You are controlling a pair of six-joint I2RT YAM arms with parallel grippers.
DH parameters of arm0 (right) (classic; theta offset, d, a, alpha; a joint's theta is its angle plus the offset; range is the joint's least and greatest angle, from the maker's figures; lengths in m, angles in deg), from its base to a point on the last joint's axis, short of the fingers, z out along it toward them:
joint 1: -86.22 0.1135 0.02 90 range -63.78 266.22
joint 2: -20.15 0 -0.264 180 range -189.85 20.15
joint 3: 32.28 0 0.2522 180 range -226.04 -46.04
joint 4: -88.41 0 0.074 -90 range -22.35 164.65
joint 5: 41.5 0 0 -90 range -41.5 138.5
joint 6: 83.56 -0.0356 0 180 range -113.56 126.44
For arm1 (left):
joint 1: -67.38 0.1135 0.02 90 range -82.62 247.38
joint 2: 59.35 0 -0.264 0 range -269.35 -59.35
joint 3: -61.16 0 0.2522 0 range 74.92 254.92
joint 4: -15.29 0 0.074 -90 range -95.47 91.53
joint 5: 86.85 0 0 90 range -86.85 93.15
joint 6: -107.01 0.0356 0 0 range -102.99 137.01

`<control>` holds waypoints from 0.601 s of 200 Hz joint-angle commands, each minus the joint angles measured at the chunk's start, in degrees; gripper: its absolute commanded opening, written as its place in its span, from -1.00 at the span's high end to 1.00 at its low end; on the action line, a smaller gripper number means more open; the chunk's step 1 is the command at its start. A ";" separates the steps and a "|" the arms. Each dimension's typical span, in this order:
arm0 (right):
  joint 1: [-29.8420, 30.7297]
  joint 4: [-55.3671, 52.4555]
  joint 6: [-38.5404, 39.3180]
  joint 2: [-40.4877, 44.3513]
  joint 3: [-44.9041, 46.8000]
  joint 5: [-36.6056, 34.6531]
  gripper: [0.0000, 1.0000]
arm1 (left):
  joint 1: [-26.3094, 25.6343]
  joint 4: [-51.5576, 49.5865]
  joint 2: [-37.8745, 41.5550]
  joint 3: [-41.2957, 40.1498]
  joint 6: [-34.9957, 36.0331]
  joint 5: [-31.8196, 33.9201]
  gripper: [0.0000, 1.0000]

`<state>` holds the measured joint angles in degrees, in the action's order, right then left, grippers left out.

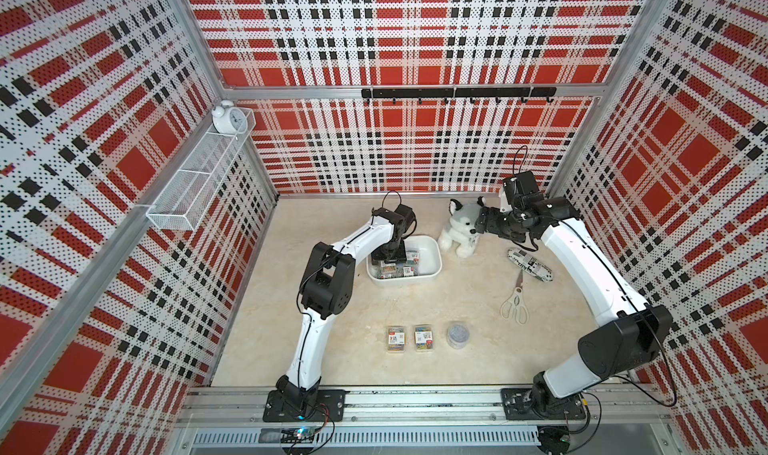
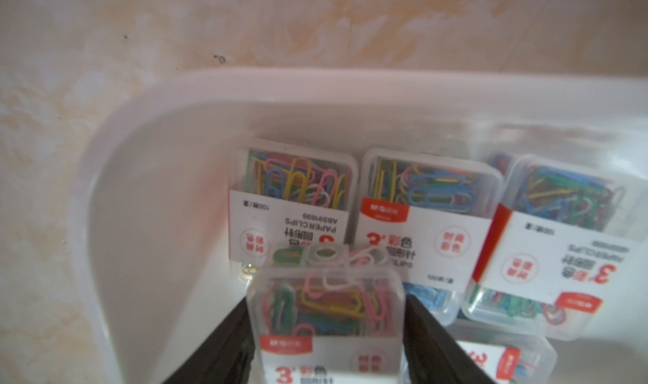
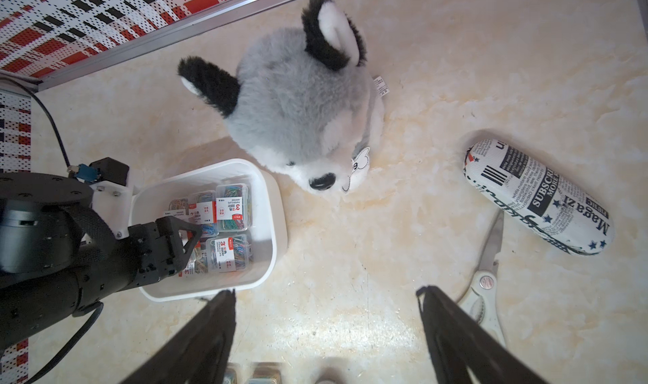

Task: Take the paper clips out of the storage box
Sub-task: Pick up the boxed paper clips from the storage box.

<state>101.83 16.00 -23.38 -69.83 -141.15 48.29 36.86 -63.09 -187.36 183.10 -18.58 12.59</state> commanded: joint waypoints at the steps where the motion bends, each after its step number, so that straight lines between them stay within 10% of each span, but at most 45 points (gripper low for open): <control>1: -0.59 0.22 0.37 -0.20 -1.83 0.23 -0.74 | -0.51 -1.51 -1.02 1.62 0.67 -0.18 -0.30; 120: -0.59 0.44 -0.50 -2.38 -4.43 2.26 -0.73 | -1.25 -4.49 1.25 6.28 1.67 0.50 0.09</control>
<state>101.81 15.91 -23.47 -71.60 -143.92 50.65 36.37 -65.73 -187.38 186.88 -17.42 12.26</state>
